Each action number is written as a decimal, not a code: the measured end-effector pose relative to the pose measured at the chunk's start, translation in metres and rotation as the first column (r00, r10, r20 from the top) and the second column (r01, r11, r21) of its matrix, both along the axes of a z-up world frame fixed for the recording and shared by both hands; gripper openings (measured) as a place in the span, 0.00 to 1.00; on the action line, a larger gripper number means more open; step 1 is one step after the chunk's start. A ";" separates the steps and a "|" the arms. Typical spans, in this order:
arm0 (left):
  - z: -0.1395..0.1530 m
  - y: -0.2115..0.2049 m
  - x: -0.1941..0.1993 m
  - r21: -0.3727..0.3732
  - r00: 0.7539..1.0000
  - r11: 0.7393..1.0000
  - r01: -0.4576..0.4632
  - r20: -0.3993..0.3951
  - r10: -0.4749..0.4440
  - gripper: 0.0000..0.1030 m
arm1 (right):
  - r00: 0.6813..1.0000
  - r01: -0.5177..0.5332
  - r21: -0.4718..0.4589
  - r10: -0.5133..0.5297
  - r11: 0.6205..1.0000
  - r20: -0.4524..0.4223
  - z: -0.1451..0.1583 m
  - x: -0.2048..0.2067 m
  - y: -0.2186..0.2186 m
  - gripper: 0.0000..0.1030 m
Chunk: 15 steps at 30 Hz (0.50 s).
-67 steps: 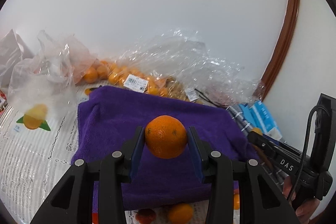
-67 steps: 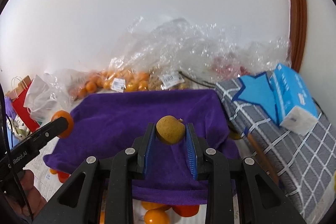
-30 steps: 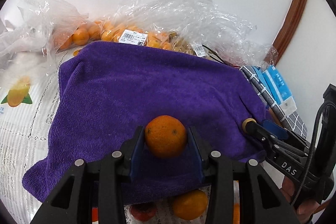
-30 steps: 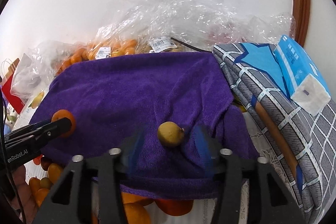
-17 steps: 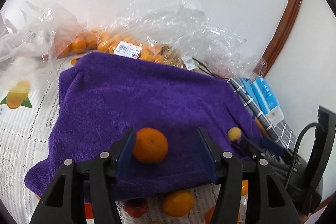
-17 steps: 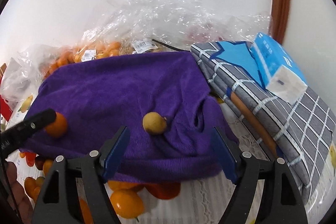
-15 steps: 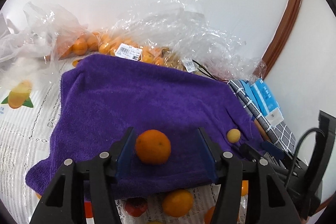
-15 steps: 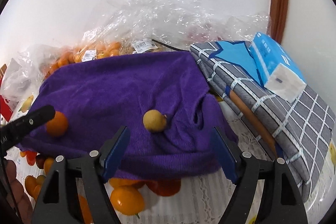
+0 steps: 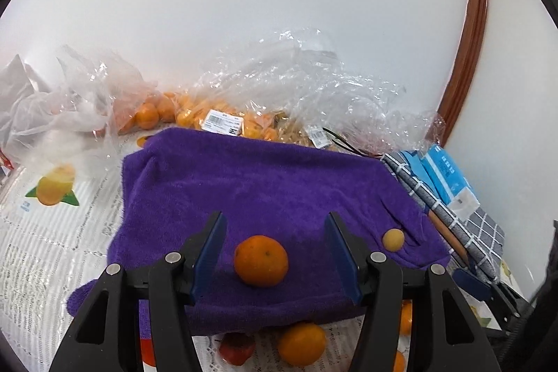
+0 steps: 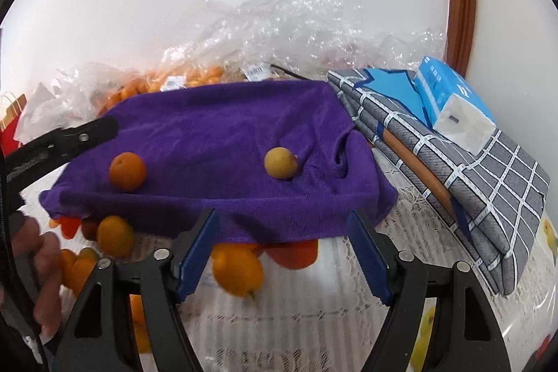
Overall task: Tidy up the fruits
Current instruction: 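Move the right tool back to the loose oranges and grasp one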
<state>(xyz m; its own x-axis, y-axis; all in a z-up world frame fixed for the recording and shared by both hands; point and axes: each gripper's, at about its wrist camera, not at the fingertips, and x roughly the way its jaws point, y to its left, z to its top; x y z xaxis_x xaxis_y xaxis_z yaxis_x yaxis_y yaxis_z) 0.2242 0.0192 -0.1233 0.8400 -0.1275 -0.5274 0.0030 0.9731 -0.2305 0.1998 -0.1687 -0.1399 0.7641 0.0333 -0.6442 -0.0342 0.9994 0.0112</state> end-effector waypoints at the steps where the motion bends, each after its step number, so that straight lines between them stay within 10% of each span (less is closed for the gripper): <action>1: 0.001 0.001 -0.001 0.006 1.000 1.000 -0.007 0.006 0.007 0.55 | 1.000 0.002 0.008 -0.002 1.000 0.004 0.000 -0.002 0.000 0.73; 15: -0.005 0.038 -0.026 -0.100 0.996 0.995 -0.009 -0.087 0.000 0.49 | 0.998 -0.023 0.055 0.027 0.998 -0.056 -0.006 -0.021 0.005 0.65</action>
